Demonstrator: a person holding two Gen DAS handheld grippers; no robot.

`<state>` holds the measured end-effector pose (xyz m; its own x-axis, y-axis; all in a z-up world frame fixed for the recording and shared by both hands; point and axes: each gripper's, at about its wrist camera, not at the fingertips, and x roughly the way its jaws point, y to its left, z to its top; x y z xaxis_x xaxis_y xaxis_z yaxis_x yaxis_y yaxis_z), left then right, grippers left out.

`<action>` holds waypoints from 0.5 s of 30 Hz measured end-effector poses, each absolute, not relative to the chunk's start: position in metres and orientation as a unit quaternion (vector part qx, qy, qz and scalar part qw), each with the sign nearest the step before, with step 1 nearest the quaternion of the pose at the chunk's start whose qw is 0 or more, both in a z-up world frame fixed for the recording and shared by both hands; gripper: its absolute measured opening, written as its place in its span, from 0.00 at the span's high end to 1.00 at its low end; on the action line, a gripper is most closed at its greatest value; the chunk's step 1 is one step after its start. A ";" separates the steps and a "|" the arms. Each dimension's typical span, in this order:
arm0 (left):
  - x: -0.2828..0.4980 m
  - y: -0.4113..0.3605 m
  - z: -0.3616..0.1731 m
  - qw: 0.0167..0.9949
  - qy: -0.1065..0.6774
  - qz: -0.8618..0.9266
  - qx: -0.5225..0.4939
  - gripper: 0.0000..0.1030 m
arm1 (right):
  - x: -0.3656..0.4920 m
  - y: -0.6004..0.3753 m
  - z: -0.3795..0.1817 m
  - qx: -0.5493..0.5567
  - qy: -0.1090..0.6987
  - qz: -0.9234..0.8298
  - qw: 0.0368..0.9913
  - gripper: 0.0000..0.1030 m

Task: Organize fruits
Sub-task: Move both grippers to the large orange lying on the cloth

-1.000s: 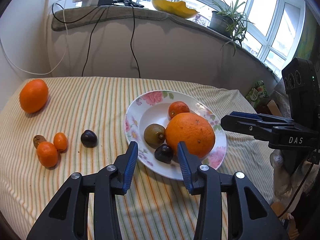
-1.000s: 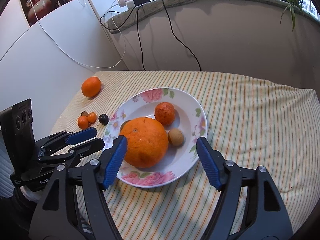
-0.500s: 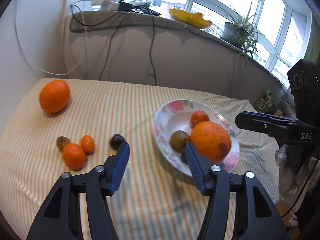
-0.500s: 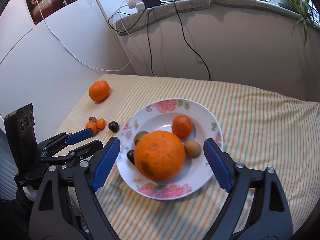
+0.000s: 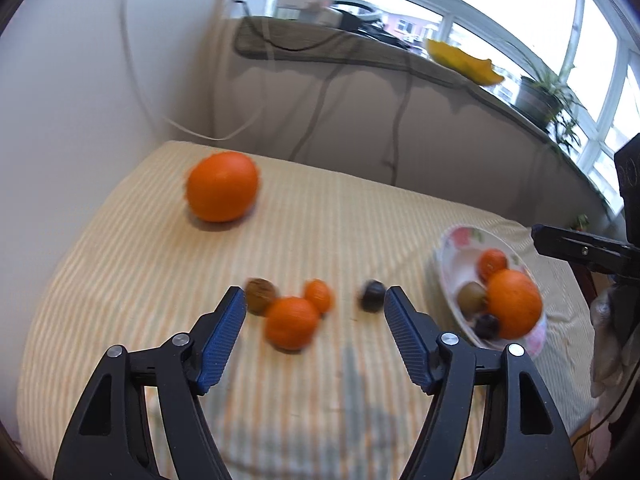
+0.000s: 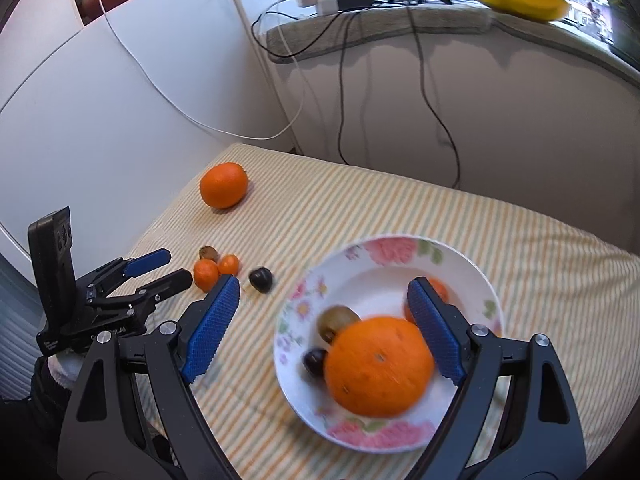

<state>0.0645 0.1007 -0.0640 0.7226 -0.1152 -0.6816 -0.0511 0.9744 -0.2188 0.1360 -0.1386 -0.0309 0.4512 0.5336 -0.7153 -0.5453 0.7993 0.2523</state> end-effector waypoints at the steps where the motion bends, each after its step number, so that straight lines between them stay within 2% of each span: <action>1: 0.065 0.105 -0.064 0.922 0.371 -0.013 -0.113 0.31 | 0.139 -0.134 -0.031 -0.006 0.418 0.319 0.851 0.14; 15: 0.091 0.165 -0.071 0.920 0.362 0.021 -0.150 0.31 | 0.193 -0.043 -0.039 0.027 0.453 0.357 0.817 0.14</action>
